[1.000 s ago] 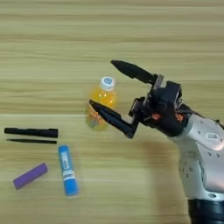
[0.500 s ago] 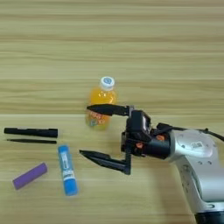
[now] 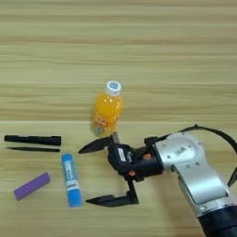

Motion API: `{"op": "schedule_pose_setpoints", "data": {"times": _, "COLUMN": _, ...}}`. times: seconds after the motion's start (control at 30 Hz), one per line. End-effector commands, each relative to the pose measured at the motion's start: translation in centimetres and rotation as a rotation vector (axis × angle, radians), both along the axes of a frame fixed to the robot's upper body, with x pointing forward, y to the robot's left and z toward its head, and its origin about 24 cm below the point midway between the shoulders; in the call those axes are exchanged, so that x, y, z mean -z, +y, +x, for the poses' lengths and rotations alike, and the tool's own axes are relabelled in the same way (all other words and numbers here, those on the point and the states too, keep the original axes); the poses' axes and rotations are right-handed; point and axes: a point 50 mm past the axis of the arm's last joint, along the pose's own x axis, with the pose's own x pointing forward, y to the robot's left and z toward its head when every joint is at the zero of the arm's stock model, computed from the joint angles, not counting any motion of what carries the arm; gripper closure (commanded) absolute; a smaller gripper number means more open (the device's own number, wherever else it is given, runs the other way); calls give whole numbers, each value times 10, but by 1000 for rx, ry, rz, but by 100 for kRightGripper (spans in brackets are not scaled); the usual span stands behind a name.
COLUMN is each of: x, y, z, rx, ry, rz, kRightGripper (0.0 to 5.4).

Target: Move the objects on the table

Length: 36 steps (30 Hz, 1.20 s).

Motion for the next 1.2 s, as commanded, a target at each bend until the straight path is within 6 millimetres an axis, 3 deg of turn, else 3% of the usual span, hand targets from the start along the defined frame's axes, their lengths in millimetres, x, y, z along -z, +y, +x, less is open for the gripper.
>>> {"op": "schedule_pose_setpoints", "data": {"times": 0.03, "x": -18, "y": -1, "z": 12, "rx": -7, "ry": -149, "rz": -59, "kRightGripper": 4}}
{"op": "schedule_pose_setpoints", "data": {"times": 0.3, "x": -15, "y": 8, "z": 19, "rx": -8, "ry": -237, "rz": -71, "kRightGripper": 4}}
{"op": "schedule_pose_setpoints", "data": {"times": 0.57, "x": -21, "y": 25, "z": 19, "rx": -1, "ry": -251, "rz": 55, "kRightGripper": 4}}
{"op": "schedule_pose_setpoints", "data": {"times": 0.9, "x": -23, "y": 34, "z": 20, "rx": -86, "ry": -303, "rz": 12, "kRightGripper": 4}}
{"op": "schedule_pose_setpoints", "data": {"times": 1.2, "x": -24, "y": 50, "z": 22, "rx": 46, "ry": -374, "rz": 5, "kRightGripper": 4}}
